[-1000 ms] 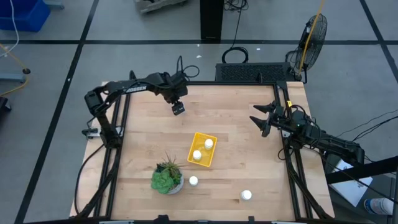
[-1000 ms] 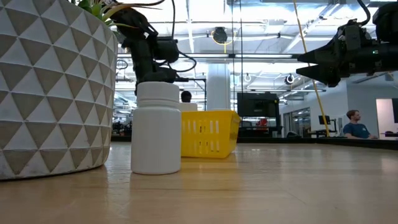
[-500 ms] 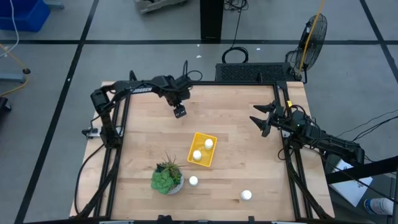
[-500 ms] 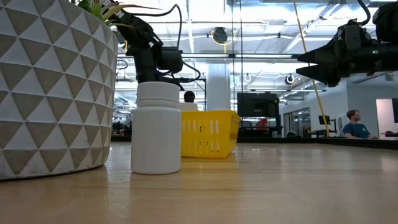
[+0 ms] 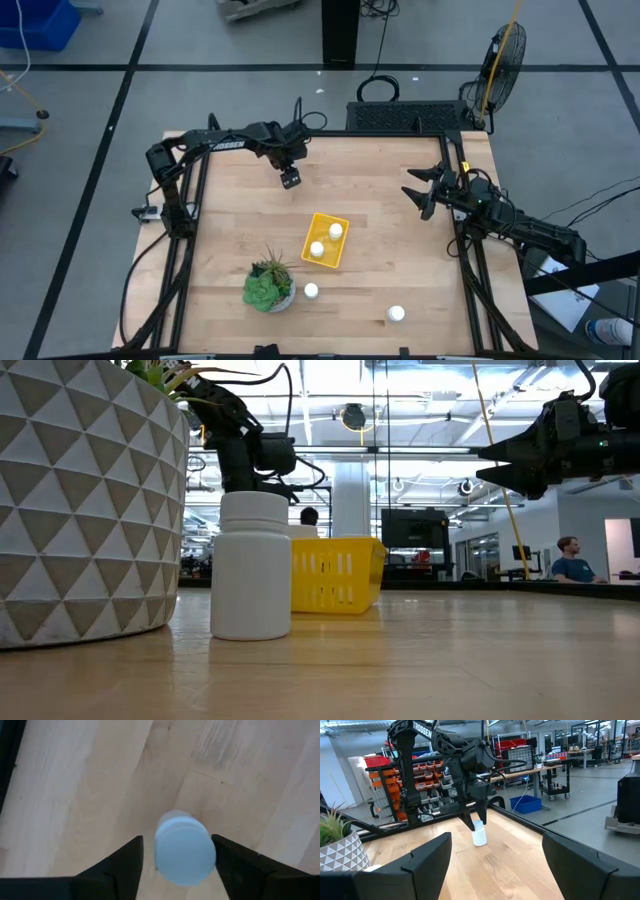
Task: Pick and place pill bottles into a basket
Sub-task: Put the white pill bottle into the yellow bin
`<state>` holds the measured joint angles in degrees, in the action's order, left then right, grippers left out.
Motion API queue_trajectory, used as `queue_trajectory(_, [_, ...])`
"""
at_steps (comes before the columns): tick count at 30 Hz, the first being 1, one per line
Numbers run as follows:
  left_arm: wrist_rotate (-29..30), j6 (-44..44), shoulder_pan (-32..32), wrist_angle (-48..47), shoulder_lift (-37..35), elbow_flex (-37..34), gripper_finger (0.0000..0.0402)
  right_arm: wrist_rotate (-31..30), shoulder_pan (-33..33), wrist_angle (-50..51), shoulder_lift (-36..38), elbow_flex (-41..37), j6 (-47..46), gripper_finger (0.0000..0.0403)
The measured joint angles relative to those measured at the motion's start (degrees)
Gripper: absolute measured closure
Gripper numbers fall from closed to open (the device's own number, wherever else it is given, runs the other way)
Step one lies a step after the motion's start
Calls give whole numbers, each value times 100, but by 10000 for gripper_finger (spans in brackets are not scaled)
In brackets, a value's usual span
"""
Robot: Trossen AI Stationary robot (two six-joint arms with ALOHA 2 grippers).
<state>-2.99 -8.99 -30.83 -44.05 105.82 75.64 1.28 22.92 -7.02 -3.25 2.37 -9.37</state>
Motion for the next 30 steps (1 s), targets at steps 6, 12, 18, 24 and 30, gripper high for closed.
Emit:
queue_trajectory(6, [-139, -158, 9, -2, -2, 0, 239, 0, 0, 2, 0, 0, -2, 101])
queue_trajectory(12, [-360, -458, 31, -131, -5, 0, 239, 0, 0, 4, 0, 0, -1, 101])
queue_trajectory(18, [-291, -556, 150, -171, -9, 0, 239, -2, 0, 4, 0, 0, -2, 101])
queue_trajectory(24, [-183, -577, 387, -234, -200, -4, 239, -4, 0, 6, 0, 0, -2, 101])
queue_trajectory(30, [-101, -449, 662, -240, -867, -4, 239, -17, 2, 8, 0, 0, -2, 101])
